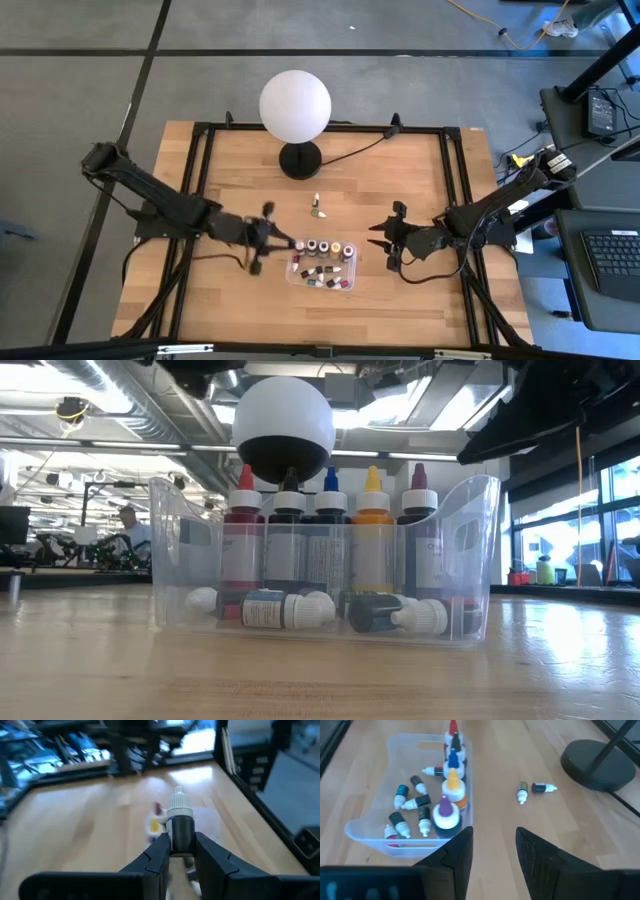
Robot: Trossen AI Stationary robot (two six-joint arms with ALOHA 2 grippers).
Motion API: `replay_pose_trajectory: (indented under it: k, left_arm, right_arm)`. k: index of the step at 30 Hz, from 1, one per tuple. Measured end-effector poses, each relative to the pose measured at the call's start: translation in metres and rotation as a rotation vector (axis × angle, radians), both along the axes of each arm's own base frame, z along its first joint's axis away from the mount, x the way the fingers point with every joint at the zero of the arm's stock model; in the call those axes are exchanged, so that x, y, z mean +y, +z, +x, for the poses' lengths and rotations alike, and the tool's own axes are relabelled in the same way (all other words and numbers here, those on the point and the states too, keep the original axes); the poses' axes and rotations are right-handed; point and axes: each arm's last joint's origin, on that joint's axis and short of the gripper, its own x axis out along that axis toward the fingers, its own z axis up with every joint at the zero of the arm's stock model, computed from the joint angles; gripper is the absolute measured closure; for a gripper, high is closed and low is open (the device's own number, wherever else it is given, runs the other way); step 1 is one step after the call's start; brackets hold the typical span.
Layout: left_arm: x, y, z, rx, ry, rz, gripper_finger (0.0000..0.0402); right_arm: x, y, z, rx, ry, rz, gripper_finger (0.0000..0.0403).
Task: Pick & Place food coloring
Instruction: Put the small violet food coloring bottle into the transparent bin
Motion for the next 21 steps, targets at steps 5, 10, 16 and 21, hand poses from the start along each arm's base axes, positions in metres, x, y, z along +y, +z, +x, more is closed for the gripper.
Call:
replay_pose_trajectory:
  k: [5, 10, 16, 21]
  left_arm:
    - [-0.033, -0.014, 0.037, 0.182, 0.022, 0.056, 0.0332]
    - [-0.057, -0.029, 0.07, 0.383, 0.077, 0.078, 0.0332]
    - [-0.069, -0.053, 0.095, 0.571, 0.158, 0.097, 0.033]
    - [-0.073, -0.071, 0.101, 0.651, 0.174, 0.126, 0.0328]
  right_arm:
    - [-0.006, 0.0, 0.002, 0.006, -0.028, -0.002, 0.0251]
    - [-0.007, -0.001, 0.003, 0.009, -0.028, -0.003, 0.0251]
    - [-0.006, -0.001, 0.003, 0.02, -0.001, 0.015, 0.0251]
    - [-0.006, -0.002, 0.002, 0.027, 0.0, 0.01, 0.0251]
